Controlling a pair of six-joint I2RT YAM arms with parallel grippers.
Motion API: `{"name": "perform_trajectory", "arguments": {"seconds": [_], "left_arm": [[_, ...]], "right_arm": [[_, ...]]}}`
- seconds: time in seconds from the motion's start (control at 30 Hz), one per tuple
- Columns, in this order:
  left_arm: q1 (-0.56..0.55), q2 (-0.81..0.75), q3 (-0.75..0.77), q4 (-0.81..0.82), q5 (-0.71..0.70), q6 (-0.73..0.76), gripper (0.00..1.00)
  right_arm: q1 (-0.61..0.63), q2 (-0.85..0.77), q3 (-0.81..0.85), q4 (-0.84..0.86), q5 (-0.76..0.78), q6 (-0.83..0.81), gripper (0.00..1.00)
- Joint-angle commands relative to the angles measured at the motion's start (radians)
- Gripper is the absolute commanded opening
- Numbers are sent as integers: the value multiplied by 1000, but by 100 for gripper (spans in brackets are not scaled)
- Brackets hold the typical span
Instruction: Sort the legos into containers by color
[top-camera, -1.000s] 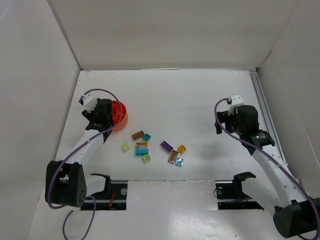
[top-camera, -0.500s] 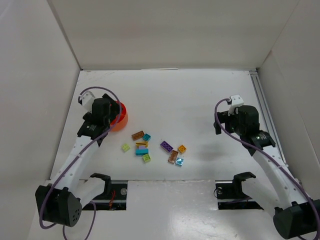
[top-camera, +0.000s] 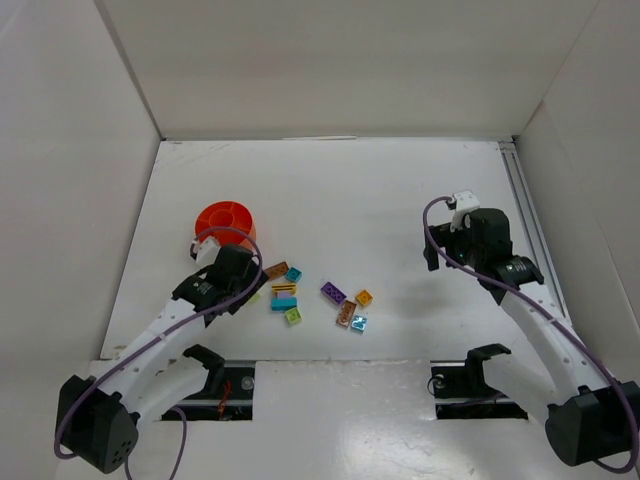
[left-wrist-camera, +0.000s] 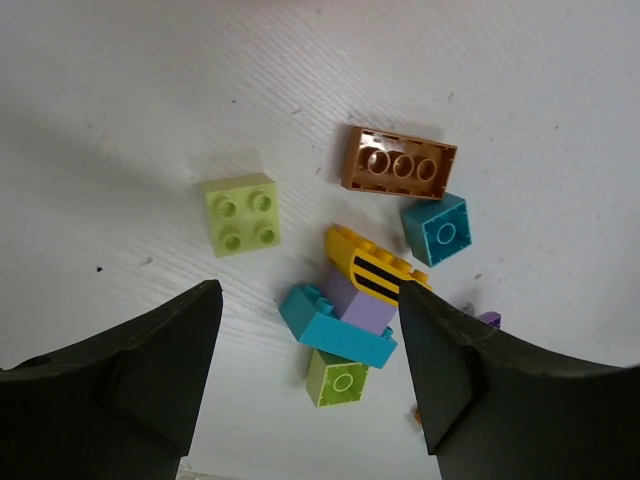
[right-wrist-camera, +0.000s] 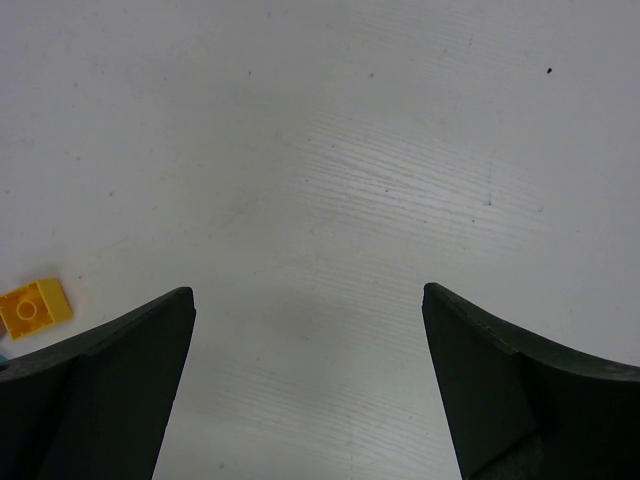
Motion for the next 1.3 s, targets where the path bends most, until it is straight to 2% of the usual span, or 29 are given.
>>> {"name": "perform_trajectory", "arguments": {"seconds": [0.0, 0.23, 0.63, 0.7, 0.83, 0.97, 1.13, 1.27], "left_arm": [[-4, -12, -15, -44, -34, -93, 67], [-4, 109, -26, -24, -65, -137, 60], [-4, 249, -44, 7, -115, -156, 59], [-4, 258, -44, 19, -115, -156, 53], [-4, 293, -35, 28, -143, -168, 50], [19, 311, -35, 49, -143, -156, 39], [19, 312, -26, 60, -134, -134, 21], [19, 276, 17, 2, -143, -113, 17]], "right_arm": [[-7, -26, -1, 28, -20, -9, 100], [-7, -26, -1, 18, 0, -9, 100], [-7, 2, -1, 8, 28, 0, 100], [-7, 2, -1, 8, 28, 0, 100], [-7, 2, 8, 8, 37, 0, 100], [-7, 2, 8, 8, 37, 0, 100], [-7, 2, 8, 8, 46, 0, 100], [-7, 2, 8, 8, 46, 0, 100]]}}
